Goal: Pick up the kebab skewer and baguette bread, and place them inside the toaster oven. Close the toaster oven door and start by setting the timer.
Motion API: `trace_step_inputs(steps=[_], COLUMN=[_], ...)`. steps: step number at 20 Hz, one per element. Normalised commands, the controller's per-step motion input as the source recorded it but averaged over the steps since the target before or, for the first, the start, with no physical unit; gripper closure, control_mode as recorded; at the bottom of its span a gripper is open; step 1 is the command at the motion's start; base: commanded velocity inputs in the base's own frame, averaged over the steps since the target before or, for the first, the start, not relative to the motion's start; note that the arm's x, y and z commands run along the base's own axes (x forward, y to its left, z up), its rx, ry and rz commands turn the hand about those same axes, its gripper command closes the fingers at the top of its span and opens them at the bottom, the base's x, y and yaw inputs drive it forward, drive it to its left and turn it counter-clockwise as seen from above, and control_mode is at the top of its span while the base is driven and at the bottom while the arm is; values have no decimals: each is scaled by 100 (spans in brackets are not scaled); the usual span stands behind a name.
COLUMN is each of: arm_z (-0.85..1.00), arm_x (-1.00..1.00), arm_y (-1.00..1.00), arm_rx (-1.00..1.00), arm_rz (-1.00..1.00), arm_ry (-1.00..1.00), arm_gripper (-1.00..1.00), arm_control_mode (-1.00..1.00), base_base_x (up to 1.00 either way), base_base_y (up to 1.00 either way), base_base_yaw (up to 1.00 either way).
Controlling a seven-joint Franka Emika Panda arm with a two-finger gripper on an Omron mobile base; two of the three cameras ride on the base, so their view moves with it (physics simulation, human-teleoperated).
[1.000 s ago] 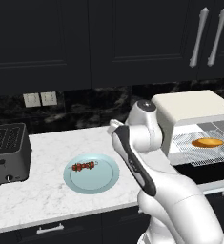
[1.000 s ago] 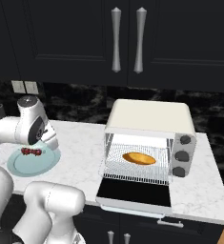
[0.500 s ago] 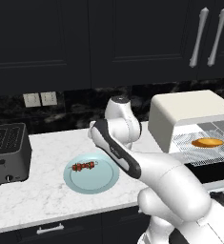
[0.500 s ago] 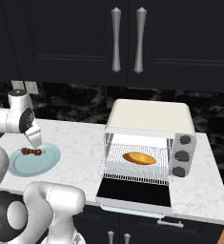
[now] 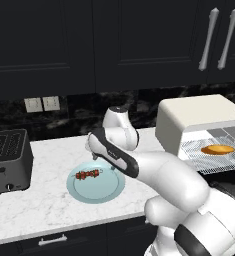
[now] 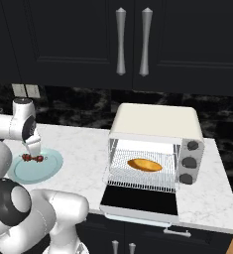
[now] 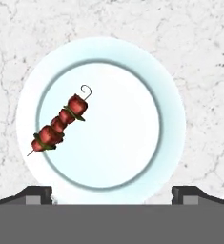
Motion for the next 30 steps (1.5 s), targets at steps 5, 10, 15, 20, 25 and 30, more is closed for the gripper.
trace_step_inputs(steps=[5, 10, 15, 20, 25, 30], arm_z=[-45, -34, -25, -3, 0, -11], arm_x=[9, 1, 2, 29, 38, 27], arm_y=[14, 11, 13, 8, 0, 15], arm_rx=[0, 0, 0, 0, 0, 0], arm_rz=[0, 0, 0, -3, -9, -10], arm_ry=[0, 1, 1, 3, 7, 9], arm_gripper=[-100, -100, -100, -100, -100, -100], arm_control_mode=[-100, -100, -100, -100, -100, -100], base_base_x=[0, 0, 0, 0, 0, 0], base_base_y=[0, 0, 0, 0, 0, 0], base_base_yaw=[0, 0, 0, 0, 0, 0])
